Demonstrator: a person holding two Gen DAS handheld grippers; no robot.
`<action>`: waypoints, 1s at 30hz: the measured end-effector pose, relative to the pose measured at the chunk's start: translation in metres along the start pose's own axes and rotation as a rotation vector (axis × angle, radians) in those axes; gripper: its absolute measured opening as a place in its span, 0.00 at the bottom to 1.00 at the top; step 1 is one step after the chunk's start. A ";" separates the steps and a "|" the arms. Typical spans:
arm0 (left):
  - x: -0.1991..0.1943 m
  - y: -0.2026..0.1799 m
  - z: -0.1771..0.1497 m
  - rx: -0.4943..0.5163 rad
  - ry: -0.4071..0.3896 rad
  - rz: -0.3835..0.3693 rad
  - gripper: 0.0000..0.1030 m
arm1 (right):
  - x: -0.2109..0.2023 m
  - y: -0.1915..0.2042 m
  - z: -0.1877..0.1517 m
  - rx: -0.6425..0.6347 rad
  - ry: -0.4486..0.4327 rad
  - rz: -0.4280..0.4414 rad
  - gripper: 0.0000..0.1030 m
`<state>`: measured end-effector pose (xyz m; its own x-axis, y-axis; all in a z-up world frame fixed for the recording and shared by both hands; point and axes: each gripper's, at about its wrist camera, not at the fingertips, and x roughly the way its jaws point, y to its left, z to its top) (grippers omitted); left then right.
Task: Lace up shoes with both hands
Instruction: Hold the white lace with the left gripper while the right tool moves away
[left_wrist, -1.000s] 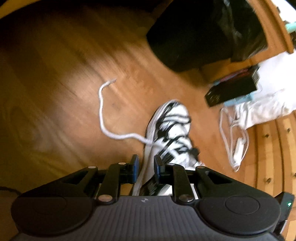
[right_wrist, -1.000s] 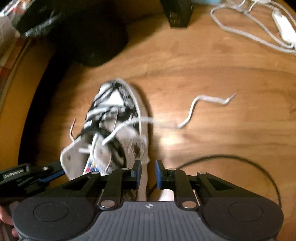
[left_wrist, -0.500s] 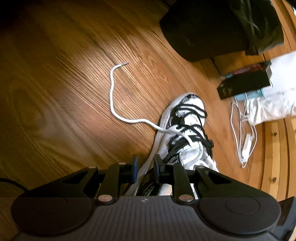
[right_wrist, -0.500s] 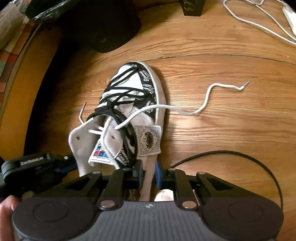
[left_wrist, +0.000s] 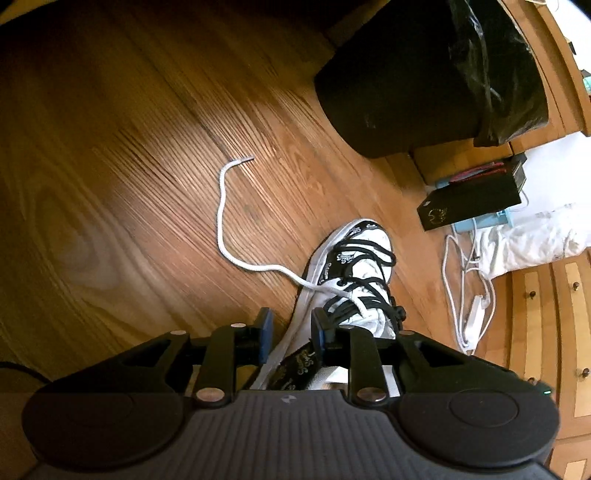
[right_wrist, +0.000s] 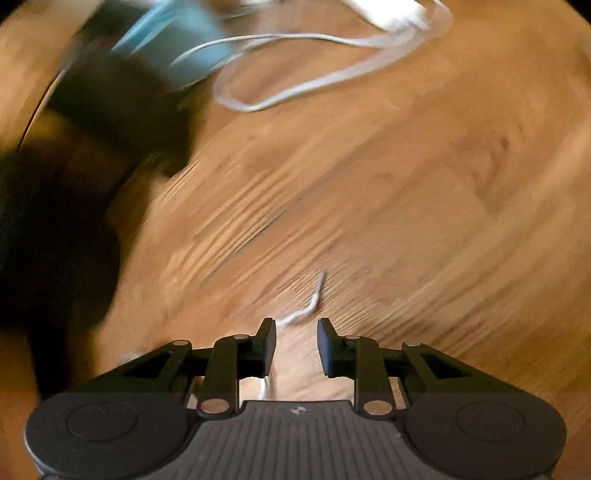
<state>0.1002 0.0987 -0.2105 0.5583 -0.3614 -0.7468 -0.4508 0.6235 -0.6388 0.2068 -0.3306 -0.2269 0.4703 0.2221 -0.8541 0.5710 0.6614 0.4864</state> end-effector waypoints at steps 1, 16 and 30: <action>-0.001 0.001 0.001 0.000 -0.001 -0.001 0.24 | 0.005 -0.007 0.005 0.061 0.013 0.007 0.28; -0.003 0.014 0.005 -0.072 -0.011 -0.024 0.24 | 0.032 -0.014 0.013 0.161 0.068 0.036 0.26; -0.004 0.012 0.008 -0.069 -0.033 -0.017 0.30 | 0.015 0.017 0.012 -0.128 0.033 0.057 0.01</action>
<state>0.0978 0.1133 -0.2138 0.5885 -0.3481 -0.7297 -0.4869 0.5679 -0.6636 0.2321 -0.3248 -0.2296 0.4757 0.2844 -0.8323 0.4525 0.7323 0.5089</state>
